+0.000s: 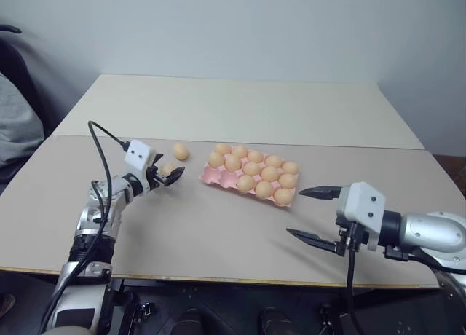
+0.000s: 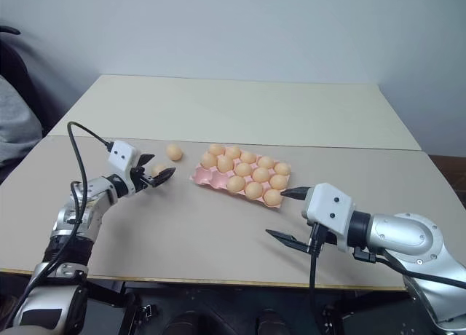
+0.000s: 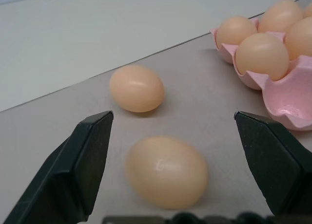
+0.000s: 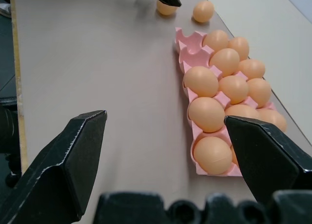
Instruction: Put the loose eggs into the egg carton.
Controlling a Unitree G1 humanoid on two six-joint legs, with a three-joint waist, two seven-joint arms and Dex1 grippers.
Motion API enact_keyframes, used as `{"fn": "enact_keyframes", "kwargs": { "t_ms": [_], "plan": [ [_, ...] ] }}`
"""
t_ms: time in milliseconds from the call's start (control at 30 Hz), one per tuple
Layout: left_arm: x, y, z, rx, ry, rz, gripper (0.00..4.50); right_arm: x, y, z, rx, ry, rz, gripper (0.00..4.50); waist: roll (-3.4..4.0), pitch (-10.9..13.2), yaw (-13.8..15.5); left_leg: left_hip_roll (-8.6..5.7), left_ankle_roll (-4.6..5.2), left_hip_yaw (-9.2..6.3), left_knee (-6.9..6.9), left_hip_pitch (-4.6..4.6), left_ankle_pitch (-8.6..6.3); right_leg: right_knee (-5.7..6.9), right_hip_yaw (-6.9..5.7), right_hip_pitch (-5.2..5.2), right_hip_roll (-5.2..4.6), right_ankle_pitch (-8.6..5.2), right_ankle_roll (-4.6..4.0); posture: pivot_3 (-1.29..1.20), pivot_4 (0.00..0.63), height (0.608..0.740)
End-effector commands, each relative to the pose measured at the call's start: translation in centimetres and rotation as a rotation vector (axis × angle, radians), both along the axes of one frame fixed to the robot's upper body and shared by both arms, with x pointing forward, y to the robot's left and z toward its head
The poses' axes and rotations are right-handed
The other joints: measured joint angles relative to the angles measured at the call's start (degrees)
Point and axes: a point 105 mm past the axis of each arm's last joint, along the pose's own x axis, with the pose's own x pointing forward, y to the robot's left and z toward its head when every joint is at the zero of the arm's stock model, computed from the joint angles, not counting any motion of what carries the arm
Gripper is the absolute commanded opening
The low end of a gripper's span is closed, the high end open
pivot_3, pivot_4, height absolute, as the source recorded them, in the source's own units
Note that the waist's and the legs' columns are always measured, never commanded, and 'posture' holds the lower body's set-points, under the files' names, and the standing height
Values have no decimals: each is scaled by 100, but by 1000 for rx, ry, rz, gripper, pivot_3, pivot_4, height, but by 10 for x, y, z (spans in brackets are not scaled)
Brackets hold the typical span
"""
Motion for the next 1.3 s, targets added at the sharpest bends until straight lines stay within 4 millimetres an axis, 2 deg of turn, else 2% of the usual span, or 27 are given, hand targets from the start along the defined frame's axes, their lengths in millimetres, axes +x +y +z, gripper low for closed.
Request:
{"fn": "enact_keyframes", "kwargs": {
  "t_ms": [33,400,500,633,867,1067,1200,1300],
  "plan": [
    [9,1,1,55,-19,20,4316,-6,-1,11,-6,-53,-22,4500,0,0,-7,0,0,0,0,0,0,-1,0,0,0,0,0,0,150,740],
    [17,-4,-15,78,38,12,4316,-10,-3,10,-5,-52,-53,4500,-1,-1,1,-1,0,-3,3,-2,0,2,-4,1,0,0,1,0,150,740],
    [17,-2,-16,70,48,27,3687,-9,-3,10,-6,-53,-58,4500,-1,-1,-2,-1,0,-4,3,-2,0,2,-4,1,0,0,1,0,150,740],
    [17,-2,-15,60,39,28,2496,-8,-2,9,-6,-54,-58,4500,-2,-1,-7,-1,0,-4,4,-1,0,3,-4,1,0,0,1,0,150,740],
    [11,-6,-13,56,26,-8,2380,-7,-3,9,-7,-54,-63,4500,-2,-1,-8,-1,0,-4,4,-1,0,3,-4,1,0,0,1,0,150,740],
    [-4,-31,26,-41,-94,-162,2380,-8,-3,8,-4,-55,-78,4500,-2,-1,3,0,-1,-5,6,-3,1,5,-4,0,-1,0,0,0,150,740],
    [-13,-60,38,-25,-113,-314,2380,-10,-3,7,-2,-52,-84,4500,-1,-1,20,-1,-1,-7,8,-2,1,4,-7,4,-1,0,1,0,150,740],
    [-19,-79,38,-19,-89,-416,2380,-10,-3,7,4,-55,-93,4500,-1,-1,13,-2,-1,-7,8,-2,1,4,-7,4,-1,0,1,0,150,740]
  ]
}}
